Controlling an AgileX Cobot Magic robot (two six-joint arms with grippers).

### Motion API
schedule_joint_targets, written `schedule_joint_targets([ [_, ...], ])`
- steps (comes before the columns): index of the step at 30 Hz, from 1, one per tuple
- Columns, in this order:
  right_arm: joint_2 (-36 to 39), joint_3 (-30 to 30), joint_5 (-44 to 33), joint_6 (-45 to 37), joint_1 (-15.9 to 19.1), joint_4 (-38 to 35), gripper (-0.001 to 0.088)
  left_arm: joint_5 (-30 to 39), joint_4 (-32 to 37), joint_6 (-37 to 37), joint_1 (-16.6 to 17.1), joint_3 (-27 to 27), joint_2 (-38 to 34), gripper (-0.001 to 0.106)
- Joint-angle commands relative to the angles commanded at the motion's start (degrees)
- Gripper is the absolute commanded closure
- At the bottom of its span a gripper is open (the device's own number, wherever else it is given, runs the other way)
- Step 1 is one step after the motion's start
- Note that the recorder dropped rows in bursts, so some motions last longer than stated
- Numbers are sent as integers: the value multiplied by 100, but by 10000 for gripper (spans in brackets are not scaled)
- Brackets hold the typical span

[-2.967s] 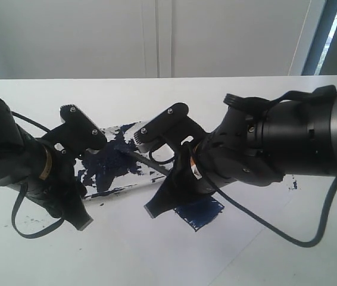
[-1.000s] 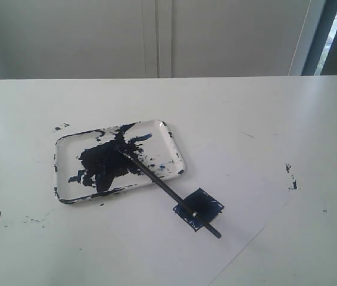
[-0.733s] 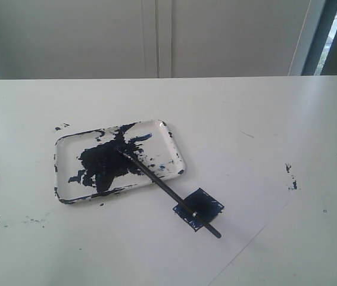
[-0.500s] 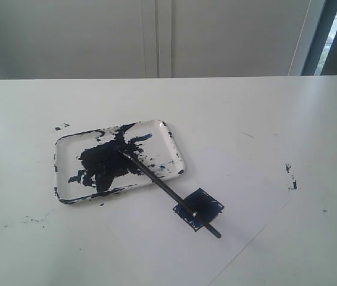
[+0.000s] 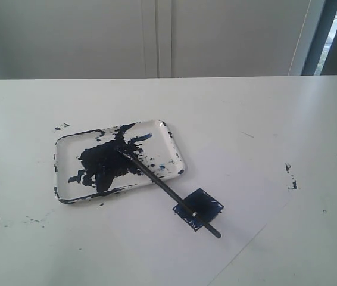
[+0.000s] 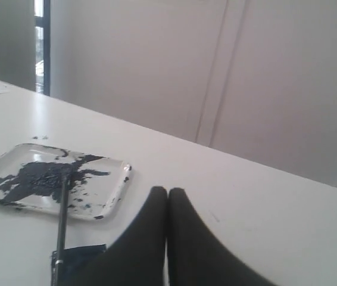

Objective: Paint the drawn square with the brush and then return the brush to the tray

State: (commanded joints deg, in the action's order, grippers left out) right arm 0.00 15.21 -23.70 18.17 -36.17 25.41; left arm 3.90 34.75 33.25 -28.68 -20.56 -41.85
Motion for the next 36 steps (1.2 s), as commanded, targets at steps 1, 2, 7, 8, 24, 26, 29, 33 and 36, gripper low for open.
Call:
schedule_joint_targets([
  [1,0,-10,-129,0,150,-35,868,14,0,1,0,0,12,939],
  [2,0,-75,-154,0,347,-146,868,-33,0,1,0,0,12,939],
  [7,0,-842,607,0,1193,-1235,868,-102,0,1,0,0,21,939],
  [8,0,-1091,899,0,1355,-1543,868,-91,0,1,0,0,21,939],
  [24,0,-1521,490,-13,2570,-1779,868,-91,0,1,0,0,21,939],
  [26,0,-1521,490,-13,2534,-1779,868,-91,0,1,0,0,21,939],
  [29,0,-1521,490,-13,2418,-1779,868,-91,0,1,0,0,21,939],
  [33,0,-1521,480,-1,2388,-1779,868,-91,0,1,0,0,21,939],
  [36,0,-1521,437,-1,2388,-1779,868,-91,0,1,0,0,21,939],
])
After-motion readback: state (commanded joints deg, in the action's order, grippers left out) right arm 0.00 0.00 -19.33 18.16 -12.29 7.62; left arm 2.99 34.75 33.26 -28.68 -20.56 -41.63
